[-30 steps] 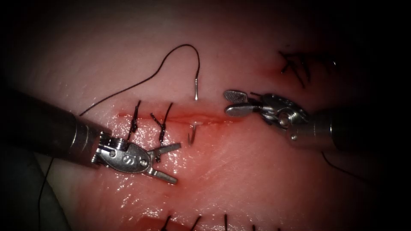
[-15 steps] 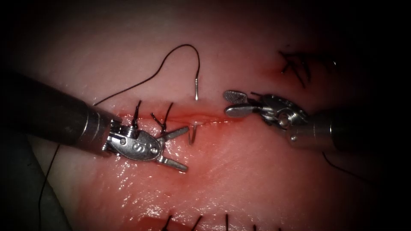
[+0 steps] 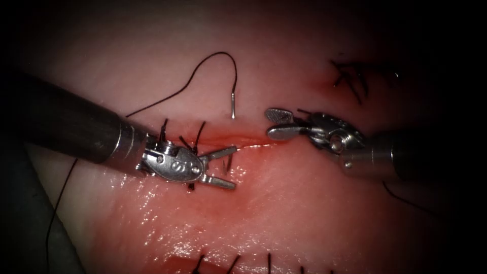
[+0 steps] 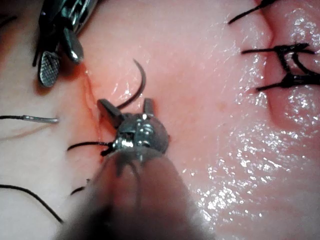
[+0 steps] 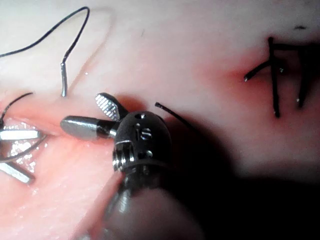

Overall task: Wound Closure
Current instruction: Pull the string through the cut with the left gripper

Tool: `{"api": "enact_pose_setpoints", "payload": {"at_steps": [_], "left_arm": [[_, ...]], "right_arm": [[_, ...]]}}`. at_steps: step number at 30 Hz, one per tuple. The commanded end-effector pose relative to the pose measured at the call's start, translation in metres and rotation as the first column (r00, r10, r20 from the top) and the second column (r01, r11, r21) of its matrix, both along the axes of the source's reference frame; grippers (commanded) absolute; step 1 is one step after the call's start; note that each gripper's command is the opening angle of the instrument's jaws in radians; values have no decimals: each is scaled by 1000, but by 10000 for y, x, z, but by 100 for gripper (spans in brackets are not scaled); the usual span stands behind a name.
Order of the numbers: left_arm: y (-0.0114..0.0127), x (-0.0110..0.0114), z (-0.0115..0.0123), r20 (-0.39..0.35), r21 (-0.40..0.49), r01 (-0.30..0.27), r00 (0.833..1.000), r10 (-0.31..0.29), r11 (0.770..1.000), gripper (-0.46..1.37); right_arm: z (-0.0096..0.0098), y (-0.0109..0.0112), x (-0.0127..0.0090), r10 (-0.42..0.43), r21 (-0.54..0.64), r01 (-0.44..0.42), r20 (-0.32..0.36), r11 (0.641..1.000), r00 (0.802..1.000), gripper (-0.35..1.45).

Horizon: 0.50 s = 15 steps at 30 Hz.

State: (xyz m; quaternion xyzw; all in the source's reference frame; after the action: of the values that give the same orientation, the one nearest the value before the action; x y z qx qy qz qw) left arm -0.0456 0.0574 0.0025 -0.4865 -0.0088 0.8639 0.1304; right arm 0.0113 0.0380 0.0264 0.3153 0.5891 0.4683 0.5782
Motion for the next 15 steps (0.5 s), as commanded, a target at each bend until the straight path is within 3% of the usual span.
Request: {"api": "enact_pose_setpoints", "payload": {"at_steps": [1, 8, 12, 13, 15], "left_arm": [[1, 0, 1, 2, 2, -5, 1000, 5, 1000, 34], [5, -8, 1, 16, -3, 1, 1000, -1, 1000, 23], [5, -11, 0, 21, -2, 1, 1000, -1, 1000, -17], [6, -11, 0, 22, -2, 1, 1000, -1, 1000, -35], [6, -10, 0, 22, -1, 0, 1000, 0, 1000, -35]], "right_arm": [[0, 0, 0, -2, -1, 2, -5, 1000, 1000, 104], [0, 0, 0, -2, -1, 2, -5, 1000, 1000, 103], [0, 0, 0, -2, -1, 2, -5, 1000, 1000, 104], [0, 0, 0, -2, -1, 2, -5, 1000, 1000, 103], [0, 0, 0, -2, -1, 2, -5, 1000, 1000, 103]]}}
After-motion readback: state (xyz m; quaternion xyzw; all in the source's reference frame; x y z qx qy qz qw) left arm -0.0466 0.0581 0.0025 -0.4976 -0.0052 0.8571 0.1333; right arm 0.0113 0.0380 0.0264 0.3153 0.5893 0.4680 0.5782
